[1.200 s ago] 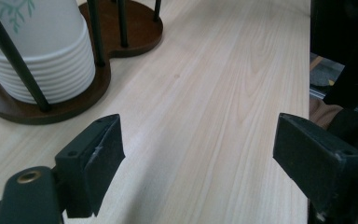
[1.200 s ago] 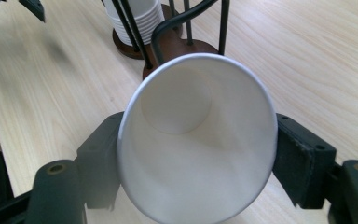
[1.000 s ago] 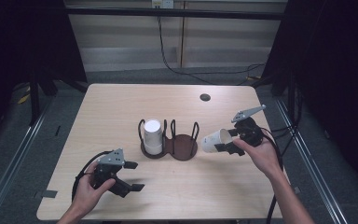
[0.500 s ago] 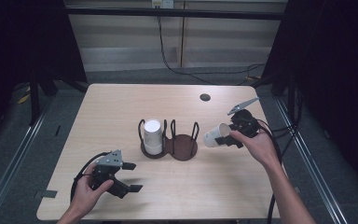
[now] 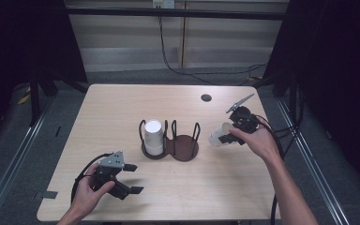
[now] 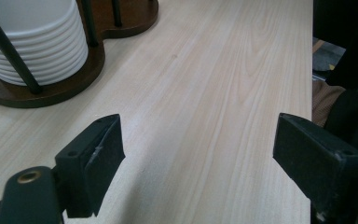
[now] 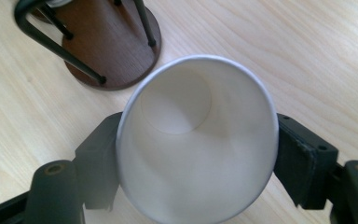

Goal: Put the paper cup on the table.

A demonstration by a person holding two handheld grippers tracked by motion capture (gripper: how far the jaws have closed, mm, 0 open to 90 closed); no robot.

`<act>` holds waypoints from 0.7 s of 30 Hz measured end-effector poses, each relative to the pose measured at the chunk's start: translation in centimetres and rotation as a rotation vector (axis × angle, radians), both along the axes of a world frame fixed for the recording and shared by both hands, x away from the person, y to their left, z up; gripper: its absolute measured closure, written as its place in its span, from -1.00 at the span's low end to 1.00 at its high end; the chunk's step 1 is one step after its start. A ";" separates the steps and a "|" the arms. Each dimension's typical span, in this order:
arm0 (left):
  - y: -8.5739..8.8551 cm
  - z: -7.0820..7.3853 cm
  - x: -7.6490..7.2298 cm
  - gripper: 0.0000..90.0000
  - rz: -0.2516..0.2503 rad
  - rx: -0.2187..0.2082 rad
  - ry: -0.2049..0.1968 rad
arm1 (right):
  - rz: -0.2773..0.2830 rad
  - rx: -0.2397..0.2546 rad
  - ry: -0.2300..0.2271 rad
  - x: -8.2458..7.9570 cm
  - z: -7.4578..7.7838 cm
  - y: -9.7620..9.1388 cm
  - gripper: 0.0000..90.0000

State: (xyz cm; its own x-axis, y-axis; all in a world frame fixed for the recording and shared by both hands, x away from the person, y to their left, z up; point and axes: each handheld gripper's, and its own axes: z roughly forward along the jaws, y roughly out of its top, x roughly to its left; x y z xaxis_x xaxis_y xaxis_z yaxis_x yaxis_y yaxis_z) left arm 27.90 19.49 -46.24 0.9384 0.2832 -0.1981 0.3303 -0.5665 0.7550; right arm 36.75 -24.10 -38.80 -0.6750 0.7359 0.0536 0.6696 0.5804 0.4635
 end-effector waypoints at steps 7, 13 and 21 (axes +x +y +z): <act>0.1 0.0 0.0 -0.64 0.000 0.003 -0.001 | -0.001 -0.096 0.051 0.8 -0.8 0.6 -0.45; 0.2 0.1 0.0 -0.64 0.003 0.003 -0.010 | 0.006 -0.147 0.077 1.5 -1.2 1.3 -0.46; 0.2 0.0 0.0 -0.64 0.004 0.008 -0.009 | 0.013 -0.212 0.130 2.1 -2.6 2.0 -0.47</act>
State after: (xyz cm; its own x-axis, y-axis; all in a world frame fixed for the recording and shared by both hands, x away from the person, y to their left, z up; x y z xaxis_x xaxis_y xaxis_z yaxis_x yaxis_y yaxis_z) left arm 27.89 19.73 -46.25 0.9388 0.2889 -0.1877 0.3264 -0.5712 0.7531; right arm 38.80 -22.11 -41.44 -0.6822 0.7310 -0.0136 0.7073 0.6645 0.2410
